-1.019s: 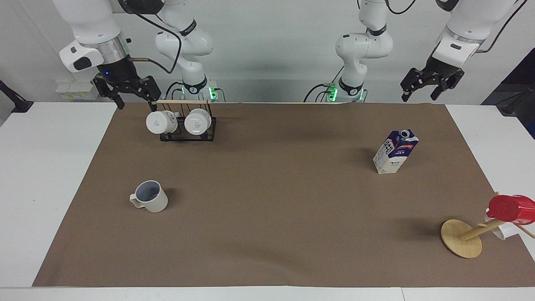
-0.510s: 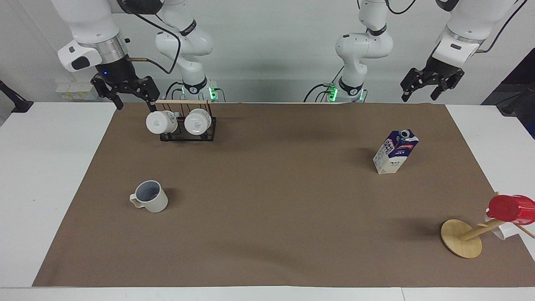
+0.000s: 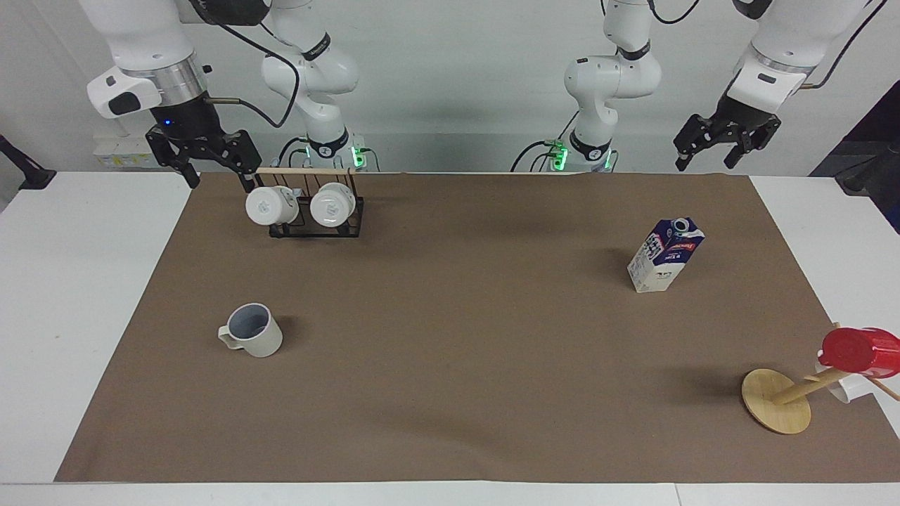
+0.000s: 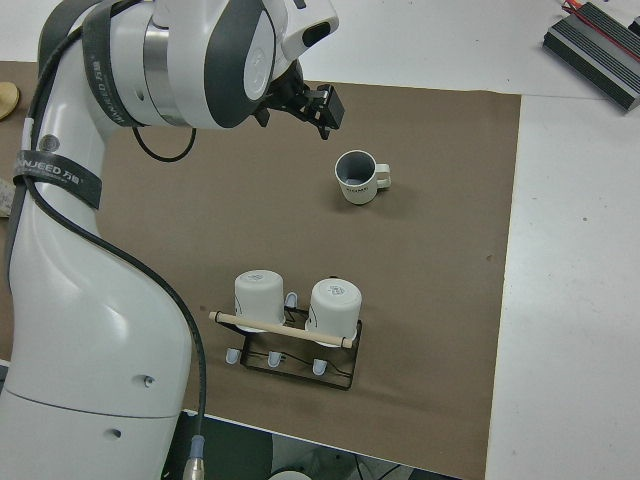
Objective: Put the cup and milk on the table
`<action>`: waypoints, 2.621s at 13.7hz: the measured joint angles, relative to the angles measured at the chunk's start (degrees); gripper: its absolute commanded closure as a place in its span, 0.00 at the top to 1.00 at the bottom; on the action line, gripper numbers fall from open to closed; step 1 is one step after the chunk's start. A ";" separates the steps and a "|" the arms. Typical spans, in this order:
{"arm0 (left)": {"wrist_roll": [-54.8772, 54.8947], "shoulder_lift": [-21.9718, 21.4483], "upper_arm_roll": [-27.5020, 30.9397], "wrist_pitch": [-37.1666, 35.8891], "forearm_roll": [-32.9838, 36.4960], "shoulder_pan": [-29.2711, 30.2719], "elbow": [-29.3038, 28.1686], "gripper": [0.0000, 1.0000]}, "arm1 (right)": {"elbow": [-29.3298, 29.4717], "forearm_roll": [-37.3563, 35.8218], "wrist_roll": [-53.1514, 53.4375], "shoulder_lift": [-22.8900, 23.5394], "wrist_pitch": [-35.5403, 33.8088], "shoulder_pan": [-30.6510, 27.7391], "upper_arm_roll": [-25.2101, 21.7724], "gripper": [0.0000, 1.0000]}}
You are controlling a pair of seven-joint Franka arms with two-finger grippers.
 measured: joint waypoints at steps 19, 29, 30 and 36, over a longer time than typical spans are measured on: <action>0.01 -0.93 0.16 -0.25 0.09 0.03 -5.49 1.00 | -13.91 0.00 -2.49 8.47 20.49 -4.06 -0.08 1.00; 6.27 -5.73 0.59 12.86 0.70 3.64 -21.95 1.00 | -15.41 0.00 -2.77 15.10 30.81 0.60 0.33 1.00; 6.31 -5.84 0.49 12.86 0.70 3.64 -21.97 1.00 | -15.47 0.00 -2.77 15.70 31.90 0.79 0.33 1.00; 6.41 -5.86 0.18 13.99 0.70 3.64 -22.41 1.00 | -15.55 0.00 -2.77 19.97 35.64 2.19 0.34 1.00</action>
